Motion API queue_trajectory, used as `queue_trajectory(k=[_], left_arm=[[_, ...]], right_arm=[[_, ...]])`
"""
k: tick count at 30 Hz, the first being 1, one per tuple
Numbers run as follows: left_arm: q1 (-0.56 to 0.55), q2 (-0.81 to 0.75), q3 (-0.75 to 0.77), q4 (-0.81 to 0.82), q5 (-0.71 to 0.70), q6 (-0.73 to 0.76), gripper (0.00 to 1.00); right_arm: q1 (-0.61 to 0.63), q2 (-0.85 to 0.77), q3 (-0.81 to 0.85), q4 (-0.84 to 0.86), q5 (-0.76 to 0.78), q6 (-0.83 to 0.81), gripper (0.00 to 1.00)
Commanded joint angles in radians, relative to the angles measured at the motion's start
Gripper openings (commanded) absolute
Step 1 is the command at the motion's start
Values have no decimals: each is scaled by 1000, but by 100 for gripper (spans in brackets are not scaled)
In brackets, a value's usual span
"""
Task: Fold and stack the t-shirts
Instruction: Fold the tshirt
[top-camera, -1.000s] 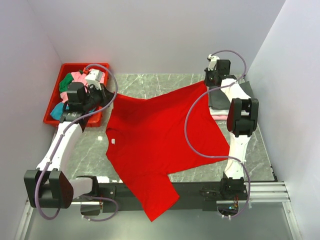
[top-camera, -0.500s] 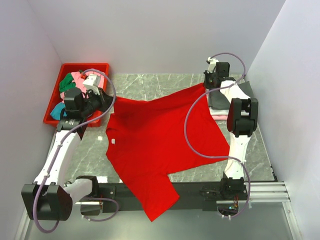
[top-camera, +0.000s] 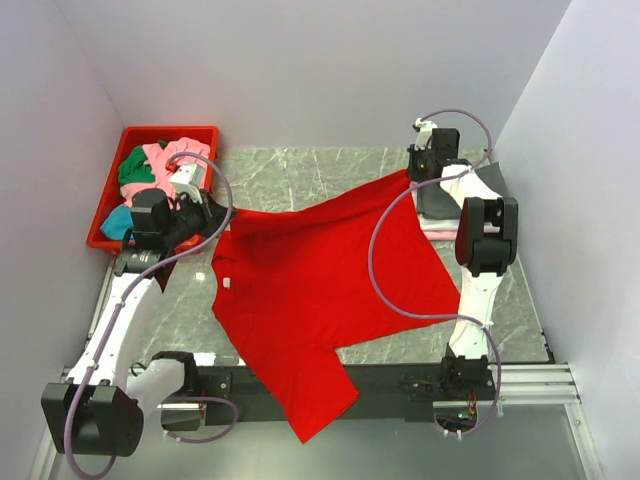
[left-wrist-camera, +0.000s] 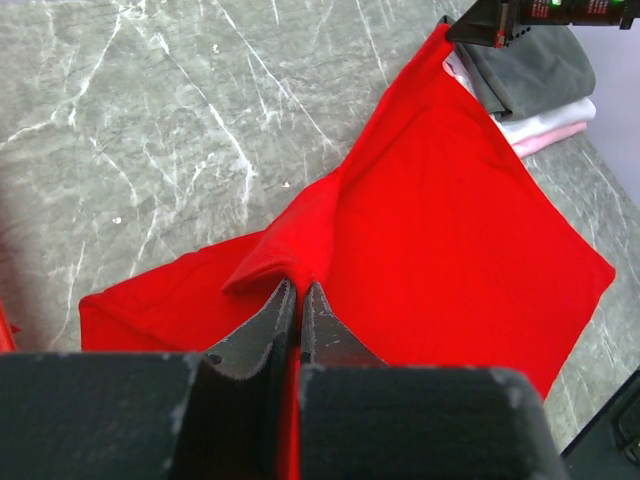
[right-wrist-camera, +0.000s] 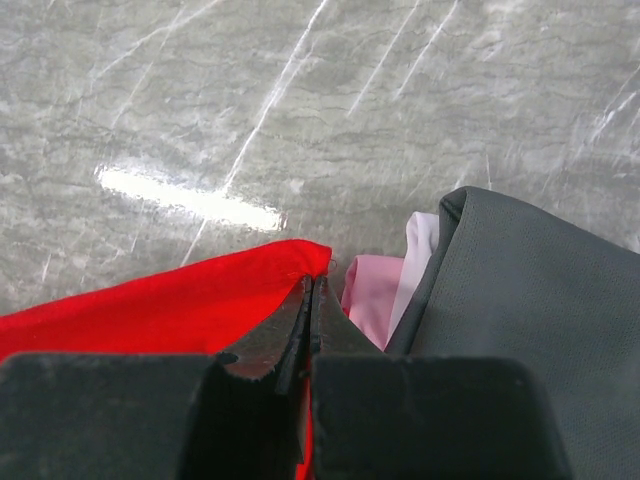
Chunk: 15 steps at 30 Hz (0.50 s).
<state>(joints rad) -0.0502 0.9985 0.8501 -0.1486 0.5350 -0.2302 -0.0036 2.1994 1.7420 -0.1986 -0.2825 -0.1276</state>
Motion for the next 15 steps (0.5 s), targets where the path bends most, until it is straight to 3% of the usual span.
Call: queue_trajectory(k=[1,15], left_arm=[[-8,-38,-5,12,23,-9,1],[-25,-69,-52,0,20,-27,1]], right_arm=[[-6,-85,-27,73,-14,3,0],[-16,-148,-124,113,-63,-26,0]])
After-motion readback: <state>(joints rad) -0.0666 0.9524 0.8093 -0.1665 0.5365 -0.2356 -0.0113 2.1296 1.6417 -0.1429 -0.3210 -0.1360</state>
